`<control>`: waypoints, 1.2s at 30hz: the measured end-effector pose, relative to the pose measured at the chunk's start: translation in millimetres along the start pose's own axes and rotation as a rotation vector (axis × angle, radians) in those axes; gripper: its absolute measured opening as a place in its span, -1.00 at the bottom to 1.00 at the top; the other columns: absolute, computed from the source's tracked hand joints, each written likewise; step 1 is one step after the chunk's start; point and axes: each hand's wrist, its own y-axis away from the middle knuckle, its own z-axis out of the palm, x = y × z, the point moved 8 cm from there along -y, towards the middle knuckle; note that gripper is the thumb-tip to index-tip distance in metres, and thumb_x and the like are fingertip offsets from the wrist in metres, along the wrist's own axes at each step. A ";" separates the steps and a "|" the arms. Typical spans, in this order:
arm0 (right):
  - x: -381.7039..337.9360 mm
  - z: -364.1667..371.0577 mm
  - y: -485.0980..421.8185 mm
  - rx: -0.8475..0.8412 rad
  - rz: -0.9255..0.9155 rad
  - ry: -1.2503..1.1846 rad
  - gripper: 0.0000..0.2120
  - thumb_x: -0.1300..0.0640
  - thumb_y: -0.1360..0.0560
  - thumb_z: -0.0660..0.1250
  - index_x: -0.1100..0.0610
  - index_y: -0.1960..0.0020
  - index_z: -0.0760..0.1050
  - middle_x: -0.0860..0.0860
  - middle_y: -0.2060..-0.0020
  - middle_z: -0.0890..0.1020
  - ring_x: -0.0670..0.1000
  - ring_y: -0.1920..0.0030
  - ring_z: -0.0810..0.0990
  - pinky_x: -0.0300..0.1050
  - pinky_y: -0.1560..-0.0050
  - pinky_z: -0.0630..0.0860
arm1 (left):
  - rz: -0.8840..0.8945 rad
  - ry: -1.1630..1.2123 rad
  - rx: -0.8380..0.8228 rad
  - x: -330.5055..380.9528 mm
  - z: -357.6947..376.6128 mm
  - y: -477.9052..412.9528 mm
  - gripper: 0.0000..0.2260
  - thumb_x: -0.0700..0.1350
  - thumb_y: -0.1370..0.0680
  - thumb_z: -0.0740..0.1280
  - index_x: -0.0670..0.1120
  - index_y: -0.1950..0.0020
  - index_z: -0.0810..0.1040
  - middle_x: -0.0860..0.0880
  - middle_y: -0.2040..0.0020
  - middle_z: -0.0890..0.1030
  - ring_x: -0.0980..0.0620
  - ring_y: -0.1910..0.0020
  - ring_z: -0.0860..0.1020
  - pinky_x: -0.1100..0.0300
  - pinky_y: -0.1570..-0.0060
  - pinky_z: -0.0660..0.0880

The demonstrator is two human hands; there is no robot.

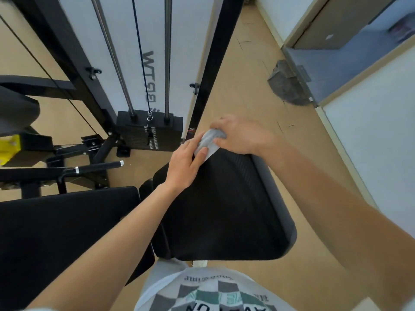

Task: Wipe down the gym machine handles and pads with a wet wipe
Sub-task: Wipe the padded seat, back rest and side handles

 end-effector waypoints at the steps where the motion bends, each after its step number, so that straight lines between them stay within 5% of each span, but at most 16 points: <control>1: -5.5 2.7 -6.8 -0.029 0.004 0.071 -0.62 0.01 -0.63 0.26 -0.03 -0.43 0.44 -0.01 -0.25 0.52 0.08 -0.22 0.53 0.05 -0.19 0.51 | -0.004 -0.015 0.006 -7.0 -3.0 2.5 -0.55 0.15 -0.71 0.14 0.04 -0.58 0.32 0.10 -0.30 0.54 0.15 -0.21 0.52 0.03 -0.22 0.52; 6: -41.6 27.0 -34.0 -0.077 -0.039 0.515 -0.77 -0.01 -0.59 0.31 -0.01 -0.21 0.58 0.01 -0.01 0.63 0.09 -0.06 0.59 0.03 -0.06 0.48 | -0.102 -0.044 0.006 -57.7 -11.7 23.6 -0.56 0.15 -0.70 0.18 0.10 -0.57 0.33 0.05 -0.39 0.51 0.17 -0.30 0.44 0.02 -0.30 0.47; 10: -63.3 59.2 -54.2 -0.167 -0.060 0.671 -0.71 -0.07 -0.60 0.30 -0.04 -0.29 0.51 0.04 -0.08 0.60 0.12 -0.13 0.56 0.09 -0.05 0.38 | -0.167 -0.073 -0.011 -94.4 -17.1 40.6 -0.55 0.16 -0.67 0.23 0.18 -0.57 0.31 0.06 -0.43 0.48 0.05 -0.44 0.38 -0.10 -0.41 0.39; 19: -84.5 93.6 -82.3 -0.401 -0.069 0.533 -0.53 -0.09 -0.59 0.32 -0.07 -0.47 0.38 0.01 -0.15 0.56 0.08 -0.11 0.54 -0.02 0.08 0.39 | -0.148 0.046 0.149 -111.1 -28.8 57.3 -0.54 0.01 -0.64 0.35 0.03 -0.54 0.41 0.04 -0.48 0.47 0.11 -0.49 0.36 0.11 -0.43 0.36; 30: -89.1 125.8 -116.1 -0.607 -0.020 0.332 -0.43 -0.04 -0.59 0.38 0.00 -0.55 0.32 0.06 -0.40 0.48 0.11 -0.34 0.46 0.00 -0.22 0.37 | -0.173 0.141 0.146 -149.3 -12.8 60.2 -0.54 0.05 -0.65 0.33 0.04 -0.55 0.40 0.06 -0.50 0.45 0.17 -0.48 0.35 0.20 -0.42 0.31; 36: -108.4 165.3 -143.0 -0.692 -0.125 0.298 -0.48 -0.02 -0.57 0.39 -0.02 -0.50 0.40 0.06 -0.26 0.56 0.06 -0.16 0.50 0.00 -0.18 0.42 | -0.264 0.159 0.213 -190.4 -14.2 76.9 -0.53 0.02 -0.66 0.33 0.02 -0.56 0.39 0.05 -0.53 0.42 0.26 -0.49 0.28 0.22 -0.46 0.27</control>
